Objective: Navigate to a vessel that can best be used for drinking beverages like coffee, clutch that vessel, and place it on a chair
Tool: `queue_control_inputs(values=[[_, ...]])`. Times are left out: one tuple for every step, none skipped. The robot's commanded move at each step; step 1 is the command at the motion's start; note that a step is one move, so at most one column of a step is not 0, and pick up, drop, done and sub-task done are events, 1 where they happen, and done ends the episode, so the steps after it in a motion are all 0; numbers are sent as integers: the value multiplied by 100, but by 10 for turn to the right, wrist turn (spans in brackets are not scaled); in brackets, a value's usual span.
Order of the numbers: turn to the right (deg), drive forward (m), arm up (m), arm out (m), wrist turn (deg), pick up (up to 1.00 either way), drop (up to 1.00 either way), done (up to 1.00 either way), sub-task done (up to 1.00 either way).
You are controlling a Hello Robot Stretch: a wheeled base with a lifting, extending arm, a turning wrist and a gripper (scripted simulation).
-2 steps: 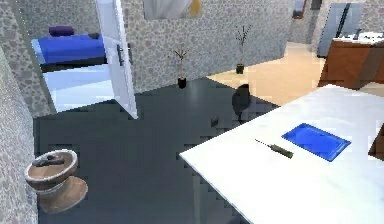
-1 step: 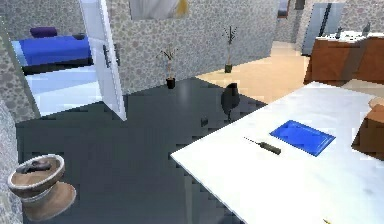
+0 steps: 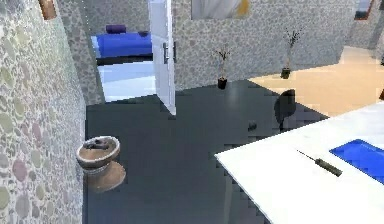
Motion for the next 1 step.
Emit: queue_control_inputs(values=[[180, 0, 0, 0, 0, 0, 0, 0, 0]])
